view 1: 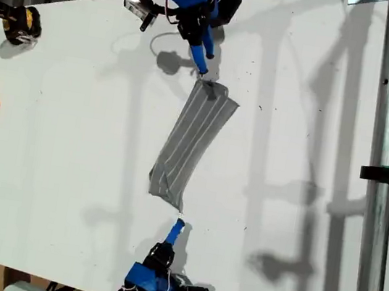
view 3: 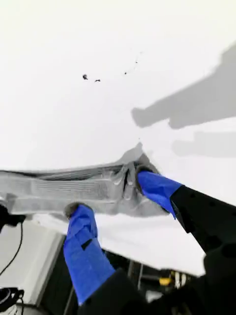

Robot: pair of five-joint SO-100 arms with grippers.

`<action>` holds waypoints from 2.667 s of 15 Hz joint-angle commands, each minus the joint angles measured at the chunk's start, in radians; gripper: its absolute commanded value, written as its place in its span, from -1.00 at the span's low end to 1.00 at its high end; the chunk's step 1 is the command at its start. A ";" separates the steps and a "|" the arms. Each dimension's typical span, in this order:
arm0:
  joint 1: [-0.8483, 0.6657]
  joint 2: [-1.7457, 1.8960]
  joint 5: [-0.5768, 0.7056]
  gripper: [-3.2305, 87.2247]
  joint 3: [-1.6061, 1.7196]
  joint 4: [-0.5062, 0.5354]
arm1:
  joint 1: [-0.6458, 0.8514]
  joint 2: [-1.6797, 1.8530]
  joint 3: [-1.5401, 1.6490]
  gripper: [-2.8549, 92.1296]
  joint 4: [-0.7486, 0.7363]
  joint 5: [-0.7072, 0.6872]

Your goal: Grasp corners of a towel and fold twice.

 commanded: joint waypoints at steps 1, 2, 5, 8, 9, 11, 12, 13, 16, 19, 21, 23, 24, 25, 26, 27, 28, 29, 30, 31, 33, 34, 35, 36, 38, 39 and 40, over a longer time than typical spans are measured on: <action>-0.055 0.238 0.009 -0.51 0.049 0.156 | -0.011 0.000 -0.006 -0.29 -0.002 0.017; -0.052 0.238 -0.008 -0.51 0.069 0.155 | -0.035 -0.012 -0.008 -0.28 -0.034 0.035; -0.063 0.238 -0.023 -0.51 0.083 0.161 | -0.216 -0.345 0.005 -0.21 -0.233 0.314; -0.072 0.238 -0.017 -0.51 0.087 0.163 | -0.209 -0.822 -0.175 -0.16 -0.293 0.393; -0.072 0.238 -0.025 -0.51 0.087 0.170 | -0.198 -0.896 -0.169 -0.16 -0.351 0.419; -0.067 0.238 -0.034 -0.52 0.087 0.178 | -0.135 -1.025 -0.184 -0.18 -0.431 0.379; -0.067 0.238 -0.034 -0.52 0.087 0.179 | -0.100 -1.104 -0.204 -0.18 -0.479 0.344; -0.067 0.238 -0.035 -0.52 0.087 0.181 | -0.060 -1.186 -0.242 -0.17 -0.500 0.304; -0.066 0.238 -0.040 -0.52 0.087 0.189 | 0.049 -1.235 -0.262 -0.17 -0.523 0.195; -0.069 0.238 -0.040 -0.51 0.087 0.196 | 0.104 -1.252 -0.259 -0.19 -0.557 0.144; -0.071 0.238 -0.041 -0.51 0.086 0.199 | 0.141 -1.318 -0.268 -0.26 -0.635 0.101; -0.071 0.238 -0.043 -0.51 0.086 0.202 | 0.173 -1.437 -0.339 -0.27 -0.690 0.057; -0.069 0.238 -0.044 -0.51 0.086 0.204 | 0.183 -1.480 -0.373 -0.28 -0.698 0.041; -0.069 0.238 -0.044 -0.51 0.086 0.204 | 0.184 -1.505 -0.394 -0.31 -0.699 0.038; -0.069 0.238 -0.044 -0.51 0.086 0.206 | 0.184 -1.514 -0.400 -0.39 -0.715 0.034; -0.069 0.238 -0.044 -0.51 0.086 0.206 | 0.189 -1.519 -0.400 -0.48 -0.736 0.023; -0.069 0.238 -0.044 -0.51 0.084 0.206 | 0.190 -1.519 -0.400 -0.66 -0.749 0.017; -0.067 0.238 -0.044 -0.51 0.084 0.207 | 0.196 -1.520 -0.402 -0.84 -0.750 0.015; -0.066 0.238 -0.046 -0.51 0.084 0.207 | 0.204 -1.517 -0.402 -0.92 -0.749 0.006; -0.066 0.238 -0.046 -0.51 0.084 0.207 | 0.216 -1.499 -0.399 -0.94 -0.746 -0.017; -0.066 0.238 -0.046 -0.51 0.084 0.207 | 0.255 -1.376 -0.356 -0.94 -0.675 -0.043; -0.066 0.238 -0.046 -0.51 0.084 0.207 | 0.278 -1.253 -0.282 -0.94 -0.655 -0.046; -0.066 0.238 -0.044 -0.51 0.084 0.207 | 0.295 -1.124 -0.215 -0.94 -0.607 -0.040; -0.066 0.238 -0.044 -0.51 0.084 0.207 | 0.305 -1.009 -0.186 -0.94 -0.523 -0.035; -0.067 0.238 -0.043 -0.51 0.084 0.207 | 0.333 -0.782 -0.137 -0.94 -0.373 -0.034; -0.069 0.238 -0.041 -0.51 0.084 0.207 | 0.348 -0.667 -0.115 -0.94 -0.291 -0.029; -0.069 0.238 -0.041 -0.51 0.084 0.207 | 0.362 -0.566 -0.100 -0.94 -0.204 -0.026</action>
